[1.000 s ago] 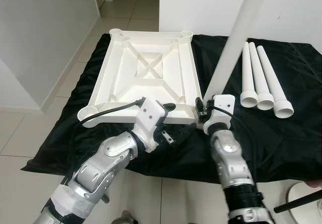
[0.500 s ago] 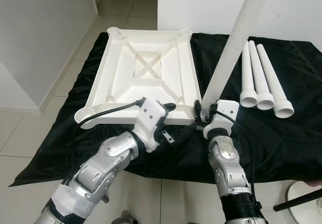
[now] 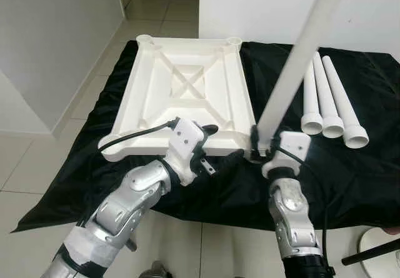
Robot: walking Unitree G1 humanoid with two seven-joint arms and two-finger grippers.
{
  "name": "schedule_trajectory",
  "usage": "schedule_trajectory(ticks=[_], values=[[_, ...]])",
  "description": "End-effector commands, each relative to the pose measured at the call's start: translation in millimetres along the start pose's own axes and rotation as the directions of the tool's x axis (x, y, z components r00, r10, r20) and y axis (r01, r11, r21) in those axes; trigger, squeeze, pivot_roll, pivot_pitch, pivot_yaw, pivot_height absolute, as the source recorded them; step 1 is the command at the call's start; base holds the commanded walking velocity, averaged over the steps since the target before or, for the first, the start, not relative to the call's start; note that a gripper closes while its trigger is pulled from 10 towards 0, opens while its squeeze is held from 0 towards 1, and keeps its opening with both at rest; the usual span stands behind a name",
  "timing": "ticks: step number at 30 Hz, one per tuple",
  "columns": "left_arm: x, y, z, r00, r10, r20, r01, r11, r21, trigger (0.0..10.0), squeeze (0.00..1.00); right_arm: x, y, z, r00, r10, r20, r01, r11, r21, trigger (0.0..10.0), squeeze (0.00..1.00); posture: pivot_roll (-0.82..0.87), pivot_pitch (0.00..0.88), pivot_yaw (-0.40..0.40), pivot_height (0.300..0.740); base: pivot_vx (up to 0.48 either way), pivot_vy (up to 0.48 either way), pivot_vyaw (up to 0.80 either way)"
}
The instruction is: Building children table
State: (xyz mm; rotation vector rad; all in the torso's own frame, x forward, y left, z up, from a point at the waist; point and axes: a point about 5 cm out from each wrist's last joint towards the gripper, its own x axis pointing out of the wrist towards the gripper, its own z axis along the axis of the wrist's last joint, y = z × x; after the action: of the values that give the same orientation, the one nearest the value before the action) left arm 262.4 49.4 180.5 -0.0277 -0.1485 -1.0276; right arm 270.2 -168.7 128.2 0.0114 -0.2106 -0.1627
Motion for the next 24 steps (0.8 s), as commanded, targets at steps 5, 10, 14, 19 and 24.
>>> schedule_trajectory(ticks=[5, 10, 14, 19, 24], values=[[2.9, 1.1, 3, 0.998, -0.069, 0.015, 0.069, 0.997, 0.021, 10.0, 0.0, -9.1, -16.2, -5, 0.998, -0.067, -0.017, 0.067, 0.998, -0.022, 10.0, 0.0, -0.03, 0.0, 0.06, 0.74, 0.0, 0.0, 0.0], [6.2, 2.5, 4, 0.997, -0.07, 0.021, 0.069, 0.997, 0.022, 10.0, 0.0, -10.3, -31.2, -6, 0.993, -0.115, -0.021, 0.114, 0.993, -0.039, 10.0, 0.0, -0.04, 0.0, 0.065, 0.74, 0.0, 0.0, 0.0], [8.6, 2.3, 3, 0.997, -0.073, 0.021, 0.073, 0.997, 0.018, 10.0, 0.0, -8.9, -45.9, -7, 0.987, -0.162, -0.023, 0.16, 0.986, -0.046, 10.0, 0.0, -0.04, 0.0, 0.067, 0.74, 0.0, 0.0, 0.0], [9.7, 3.4, -1, 0.998, -0.057, -0.002, 0.057, 0.998, 0.013, 10.0, 0.0, -7.7, -46.5, -7, 0.988, -0.156, -0.017, 0.155, 0.987, -0.049, 10.0, 0.0, -0.05, 0.0, 0.069, 0.74, 0.0, 0.0, 0.0], [13.2, 8.9, -13, 0.996, 0.011, -0.094, -0.009, 1.0, 0.022, 10.0, 0.0, -9.6, -21.4, 0, 1.0, -0.004, 0.025, 0.004, 1.0, -0.016, 10.0, 0.0, -0.04, 0.0, 0.064, 0.74, 0.0, 0.0, 0.0]])
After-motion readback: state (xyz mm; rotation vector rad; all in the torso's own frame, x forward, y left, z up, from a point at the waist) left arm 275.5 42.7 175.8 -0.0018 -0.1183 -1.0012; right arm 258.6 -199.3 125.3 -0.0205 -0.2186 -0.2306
